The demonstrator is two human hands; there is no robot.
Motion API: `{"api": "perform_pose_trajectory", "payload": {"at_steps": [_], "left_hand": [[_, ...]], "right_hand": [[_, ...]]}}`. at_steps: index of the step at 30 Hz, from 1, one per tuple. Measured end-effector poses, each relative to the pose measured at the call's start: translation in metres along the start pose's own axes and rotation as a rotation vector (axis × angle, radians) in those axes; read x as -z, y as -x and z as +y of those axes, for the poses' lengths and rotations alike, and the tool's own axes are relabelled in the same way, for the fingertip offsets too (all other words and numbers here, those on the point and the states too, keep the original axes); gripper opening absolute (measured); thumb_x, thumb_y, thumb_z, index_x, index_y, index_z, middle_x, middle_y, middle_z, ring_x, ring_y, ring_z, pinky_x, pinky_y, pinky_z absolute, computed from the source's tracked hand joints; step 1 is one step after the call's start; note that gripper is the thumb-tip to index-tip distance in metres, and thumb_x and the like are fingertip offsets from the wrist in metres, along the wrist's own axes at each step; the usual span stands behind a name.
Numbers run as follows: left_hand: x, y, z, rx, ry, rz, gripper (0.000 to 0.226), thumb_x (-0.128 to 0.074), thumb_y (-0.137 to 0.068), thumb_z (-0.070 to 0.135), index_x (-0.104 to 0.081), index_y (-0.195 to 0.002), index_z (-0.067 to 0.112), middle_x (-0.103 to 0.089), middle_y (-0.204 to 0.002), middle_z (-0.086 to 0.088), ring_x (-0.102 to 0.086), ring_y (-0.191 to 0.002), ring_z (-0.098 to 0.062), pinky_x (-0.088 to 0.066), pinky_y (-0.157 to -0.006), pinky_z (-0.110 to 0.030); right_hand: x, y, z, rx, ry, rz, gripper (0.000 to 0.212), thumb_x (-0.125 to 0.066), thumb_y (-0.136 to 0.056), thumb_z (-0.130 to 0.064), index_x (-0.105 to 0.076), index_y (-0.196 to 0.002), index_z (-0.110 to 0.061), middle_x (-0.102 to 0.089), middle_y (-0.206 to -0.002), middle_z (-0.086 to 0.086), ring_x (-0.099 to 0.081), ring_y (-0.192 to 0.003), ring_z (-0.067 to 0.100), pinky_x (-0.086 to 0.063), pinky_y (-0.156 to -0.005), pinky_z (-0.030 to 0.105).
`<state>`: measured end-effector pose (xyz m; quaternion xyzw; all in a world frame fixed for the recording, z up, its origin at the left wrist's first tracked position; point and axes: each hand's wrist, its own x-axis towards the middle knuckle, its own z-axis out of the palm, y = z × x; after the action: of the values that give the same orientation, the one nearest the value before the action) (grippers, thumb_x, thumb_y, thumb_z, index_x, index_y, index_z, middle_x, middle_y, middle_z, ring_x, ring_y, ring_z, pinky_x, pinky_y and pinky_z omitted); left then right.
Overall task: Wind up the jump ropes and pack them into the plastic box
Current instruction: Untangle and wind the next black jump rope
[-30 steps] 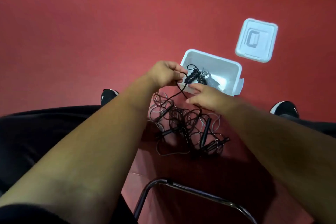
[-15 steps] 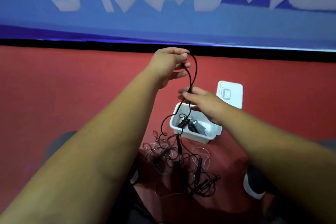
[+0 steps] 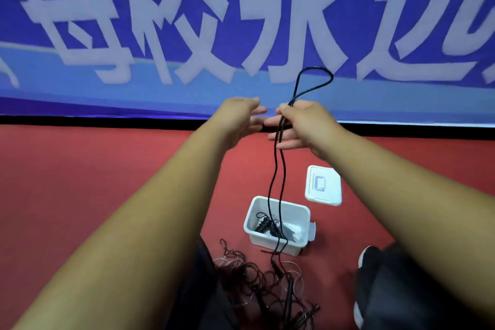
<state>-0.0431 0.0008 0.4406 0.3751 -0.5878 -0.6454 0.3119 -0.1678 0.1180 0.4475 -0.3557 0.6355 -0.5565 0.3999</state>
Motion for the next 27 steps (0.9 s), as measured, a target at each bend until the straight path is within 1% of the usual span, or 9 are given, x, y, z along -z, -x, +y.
{"api": "perform_pose_trajectory", "payload": {"at_steps": [3, 8, 11, 14, 16, 20, 22, 25, 27], "left_hand": [[-0.004, 0.013, -0.009, 0.057, -0.124, -0.173, 0.036, -0.049, -0.106, 0.031, -0.066, -0.129, 0.009, -0.078, -0.114, -0.006, -0.075, -0.104, -0.023, -0.053, -0.102, -0.043], [-0.014, 0.030, -0.035, 0.119, -0.087, -0.471, 0.061, -0.029, -0.109, 0.058, -0.061, -0.139, 0.016, -0.073, -0.130, -0.003, -0.065, -0.128, -0.020, -0.043, -0.110, -0.041], [-0.020, 0.035, -0.056, 0.082, -0.176, -0.540, 0.052, -0.037, -0.109, 0.054, -0.060, -0.140, 0.019, -0.071, -0.133, 0.002, -0.063, -0.131, -0.017, -0.036, -0.119, -0.046], [-0.023, 0.035, -0.074, 0.020, -0.277, -0.513, 0.024, -0.055, -0.108, 0.027, -0.068, -0.127, 0.018, -0.076, -0.121, -0.002, -0.071, -0.118, -0.024, -0.043, -0.114, -0.055], [-0.026, 0.032, -0.079, 0.045, -0.237, -0.450, 0.015, -0.058, -0.107, 0.021, -0.070, -0.115, 0.018, -0.076, -0.109, -0.004, -0.075, -0.106, -0.027, -0.052, -0.104, -0.054], [-0.028, 0.020, -0.086, 0.084, -0.090, -0.334, 0.011, -0.060, -0.106, 0.022, -0.069, -0.109, 0.018, -0.074, -0.099, -0.002, -0.077, -0.095, -0.028, -0.062, -0.084, -0.048], [-0.028, 0.010, -0.092, 0.105, -0.029, -0.282, 0.011, -0.060, -0.106, 0.021, -0.069, -0.111, 0.016, -0.074, -0.097, -0.001, -0.077, -0.091, -0.027, -0.064, -0.079, -0.048], [-0.029, -0.005, -0.100, 0.164, 0.069, -0.220, 0.011, -0.060, -0.105, 0.017, -0.067, -0.112, 0.011, -0.074, -0.096, -0.004, -0.077, -0.083, -0.025, -0.065, -0.065, -0.041], [-0.028, -0.017, -0.107, 0.205, 0.132, -0.163, 0.010, -0.059, -0.106, 0.013, -0.065, -0.112, 0.008, -0.075, -0.095, -0.005, -0.078, -0.080, -0.025, -0.064, -0.060, -0.038]], "right_hand": [[0.006, 0.004, -0.025, 0.029, -0.053, 0.057, 0.020, -0.051, -0.111, -0.023, -0.061, -0.119, -0.008, -0.082, -0.103, 0.010, -0.081, -0.082, 0.032, -0.066, -0.063, 0.041], [0.013, -0.001, -0.050, 0.045, -0.200, 0.162, 0.022, -0.050, -0.110, -0.018, -0.059, -0.123, -0.003, -0.082, -0.097, 0.011, -0.081, -0.079, 0.029, -0.065, -0.061, 0.038], [0.020, -0.007, -0.050, 0.051, -0.265, 0.222, 0.020, -0.049, -0.110, -0.017, -0.060, -0.119, -0.002, -0.081, -0.093, 0.012, -0.081, -0.078, 0.028, -0.062, -0.057, 0.032], [0.029, -0.020, -0.036, 0.025, -0.262, 0.285, 0.019, -0.049, -0.110, -0.017, -0.059, -0.118, -0.003, -0.081, -0.097, 0.012, -0.081, -0.077, 0.025, -0.060, -0.055, 0.028], [0.037, -0.031, -0.017, -0.023, -0.181, 0.315, 0.024, -0.054, -0.110, -0.027, -0.060, -0.119, -0.006, -0.081, -0.102, 0.009, -0.081, -0.079, 0.023, -0.059, -0.053, 0.028], [0.049, -0.042, 0.041, -0.259, 0.134, 0.243, 0.055, -0.042, -0.107, -0.065, -0.058, -0.123, -0.015, -0.082, -0.100, 0.004, -0.077, -0.095, 0.028, -0.064, -0.077, 0.039], [0.049, -0.042, 0.077, -0.353, 0.154, 0.147, 0.052, -0.039, -0.111, -0.057, -0.062, -0.123, -0.012, -0.082, -0.104, 0.006, -0.075, -0.096, 0.028, -0.060, -0.078, 0.038], [0.041, -0.033, 0.126, -0.409, 0.216, 0.025, 0.025, -0.051, -0.109, -0.024, -0.070, -0.122, -0.015, -0.082, -0.103, 0.003, -0.072, -0.093, 0.021, -0.056, -0.074, 0.033], [0.036, -0.028, 0.152, -0.426, 0.242, -0.075, 0.034, -0.045, -0.104, -0.007, -0.074, -0.120, -0.016, -0.082, -0.108, 0.002, -0.071, -0.098, 0.018, -0.054, -0.081, 0.032]]}}
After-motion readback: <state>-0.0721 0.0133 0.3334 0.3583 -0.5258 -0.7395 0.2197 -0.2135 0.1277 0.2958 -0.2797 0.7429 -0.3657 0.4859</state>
